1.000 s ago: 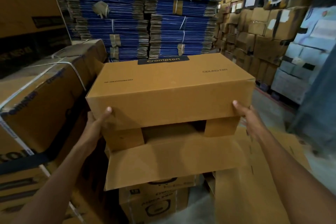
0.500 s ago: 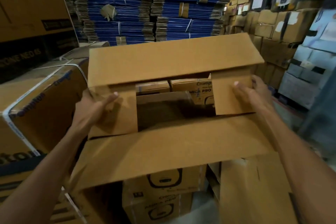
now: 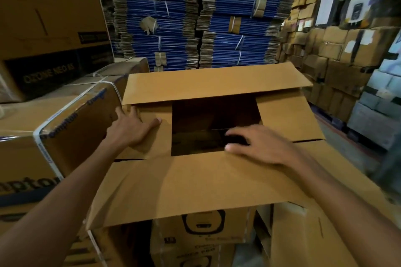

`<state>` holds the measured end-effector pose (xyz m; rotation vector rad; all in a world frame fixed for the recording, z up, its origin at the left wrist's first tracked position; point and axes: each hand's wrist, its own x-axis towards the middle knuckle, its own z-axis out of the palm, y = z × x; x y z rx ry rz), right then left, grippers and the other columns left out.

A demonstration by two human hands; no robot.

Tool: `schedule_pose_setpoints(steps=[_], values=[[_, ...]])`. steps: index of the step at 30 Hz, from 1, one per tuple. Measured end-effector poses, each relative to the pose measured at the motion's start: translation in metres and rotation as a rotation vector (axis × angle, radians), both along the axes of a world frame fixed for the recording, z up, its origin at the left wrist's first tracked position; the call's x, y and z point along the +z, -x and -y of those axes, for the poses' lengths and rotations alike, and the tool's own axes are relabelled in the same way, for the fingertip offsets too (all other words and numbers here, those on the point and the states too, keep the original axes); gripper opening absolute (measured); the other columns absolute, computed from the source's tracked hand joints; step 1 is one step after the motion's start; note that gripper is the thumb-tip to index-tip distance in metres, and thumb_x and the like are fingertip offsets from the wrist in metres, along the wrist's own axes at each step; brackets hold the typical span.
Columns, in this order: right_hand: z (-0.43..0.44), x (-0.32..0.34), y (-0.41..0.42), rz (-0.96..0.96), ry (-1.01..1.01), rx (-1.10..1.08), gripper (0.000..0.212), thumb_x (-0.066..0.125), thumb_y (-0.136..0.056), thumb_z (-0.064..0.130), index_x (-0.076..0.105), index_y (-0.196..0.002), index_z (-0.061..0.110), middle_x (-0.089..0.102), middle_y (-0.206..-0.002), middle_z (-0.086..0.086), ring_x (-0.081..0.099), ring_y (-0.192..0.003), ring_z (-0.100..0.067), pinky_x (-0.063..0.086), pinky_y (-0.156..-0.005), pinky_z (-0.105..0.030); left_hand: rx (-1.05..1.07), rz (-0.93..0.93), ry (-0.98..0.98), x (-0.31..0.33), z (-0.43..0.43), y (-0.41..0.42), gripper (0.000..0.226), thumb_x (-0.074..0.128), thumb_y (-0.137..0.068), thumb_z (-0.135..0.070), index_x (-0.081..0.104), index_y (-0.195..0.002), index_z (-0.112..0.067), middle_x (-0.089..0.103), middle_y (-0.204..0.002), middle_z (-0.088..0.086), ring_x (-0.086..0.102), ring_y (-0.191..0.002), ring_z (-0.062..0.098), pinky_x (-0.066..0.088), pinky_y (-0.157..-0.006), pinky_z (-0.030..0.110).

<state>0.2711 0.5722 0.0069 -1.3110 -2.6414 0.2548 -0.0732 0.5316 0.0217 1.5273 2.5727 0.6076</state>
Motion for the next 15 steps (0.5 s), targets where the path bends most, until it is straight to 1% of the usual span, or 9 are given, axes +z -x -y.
schedule_pose_setpoints(steps=[1,3,5,7,8,9,12,13,15], values=[[0.012,-0.004,0.013,0.049,0.083,0.072,0.064,0.043,-0.094,0.07,0.045,-0.148,0.036,0.05,-0.148,0.006,0.043,-0.136,-0.016,0.034,-0.115,-0.049,0.004,-0.006,0.008,0.0,-0.001,0.0,0.1,0.046,-0.086,-0.08,0.012,-0.159,-0.02,0.01,-0.162,0.019,0.038,-0.136,0.053,0.041,-0.106,0.06],[0.02,-0.016,0.03,0.09,0.092,0.097,0.07,0.035,-0.089,0.08,0.055,-0.139,0.034,0.063,-0.13,0.006,0.056,-0.119,-0.012,0.042,-0.108,-0.047,0.011,-0.007,0.021,0.0,-0.002,0.001,0.101,0.046,-0.086,-0.08,0.012,-0.16,-0.02,0.005,-0.164,0.018,0.035,-0.139,0.053,0.039,-0.108,0.059],[0.019,-0.024,0.034,0.058,0.016,0.059,0.079,0.029,-0.082,0.088,0.064,-0.123,0.031,0.069,-0.106,0.006,0.064,-0.097,-0.009,0.046,-0.092,-0.039,-0.001,-0.024,0.037,0.001,-0.002,0.004,0.102,0.047,-0.087,-0.08,0.01,-0.161,-0.02,-0.008,-0.167,0.015,0.033,-0.141,0.053,0.037,-0.11,0.058],[0.017,-0.034,0.032,0.043,-0.113,0.046,0.08,0.023,-0.081,0.093,0.067,-0.102,0.03,0.068,-0.086,0.007,0.063,-0.079,-0.007,0.048,-0.08,-0.035,-0.018,-0.051,0.051,0.003,-0.001,0.009,0.103,0.046,-0.087,-0.08,0.007,-0.161,-0.021,-0.016,-0.168,0.012,0.034,-0.141,0.053,0.037,-0.111,0.058],[0.018,-0.039,0.031,0.041,-0.18,0.05,0.08,0.019,-0.081,0.093,0.065,-0.095,0.029,0.065,-0.081,0.008,0.061,-0.074,-0.006,0.05,-0.078,-0.034,-0.016,-0.066,0.057,0.004,-0.002,0.009,0.103,0.046,-0.086,-0.081,0.009,-0.161,-0.02,-0.013,-0.168,0.013,0.033,-0.141,0.053,0.037,-0.112,0.059],[0.02,-0.043,0.032,0.037,-0.236,0.058,0.08,0.016,-0.082,0.093,0.063,-0.091,0.029,0.063,-0.078,0.009,0.059,-0.071,-0.005,0.051,-0.077,-0.033,-0.011,-0.092,0.051,0.007,-0.002,0.008,0.102,0.047,-0.086,-0.081,0.015,-0.159,-0.017,-0.003,-0.168,0.016,0.032,-0.141,0.054,0.037,-0.113,0.061],[0.02,-0.051,0.032,0.028,-0.307,0.055,0.079,0.013,-0.083,0.093,0.061,-0.088,0.03,0.059,-0.075,0.01,0.057,-0.069,-0.006,0.046,-0.075,-0.029,-0.048,-0.254,-0.085,0.02,-0.003,-0.011,0.081,0.051,-0.09,-0.073,0.045,-0.141,-0.01,0.036,-0.155,0.023,0.032,-0.142,0.048,0.035,-0.111,0.065],[0.019,-0.051,0.033,0.028,-0.313,0.049,0.08,0.012,-0.082,0.093,0.061,-0.089,0.031,0.059,-0.075,0.011,0.057,-0.069,-0.006,0.046,-0.076,-0.029,-0.078,-0.303,-0.165,0.026,-0.004,-0.018,0.075,0.052,-0.091,-0.07,0.049,-0.137,-0.01,0.043,-0.151,0.022,0.035,-0.141,0.046,0.035,-0.111,0.065],[0.019,-0.05,0.033,0.031,-0.306,0.037,0.079,0.013,-0.082,0.092,0.062,-0.09,0.031,0.059,-0.076,0.014,0.056,-0.07,-0.003,0.049,-0.08,-0.03,-0.136,-0.373,-0.315,0.04,-0.009,-0.03,0.068,0.052,-0.094,-0.064,0.05,-0.137,-0.011,0.05,-0.146,0.02,0.04,-0.139,0.043,0.037,-0.111,0.062]])
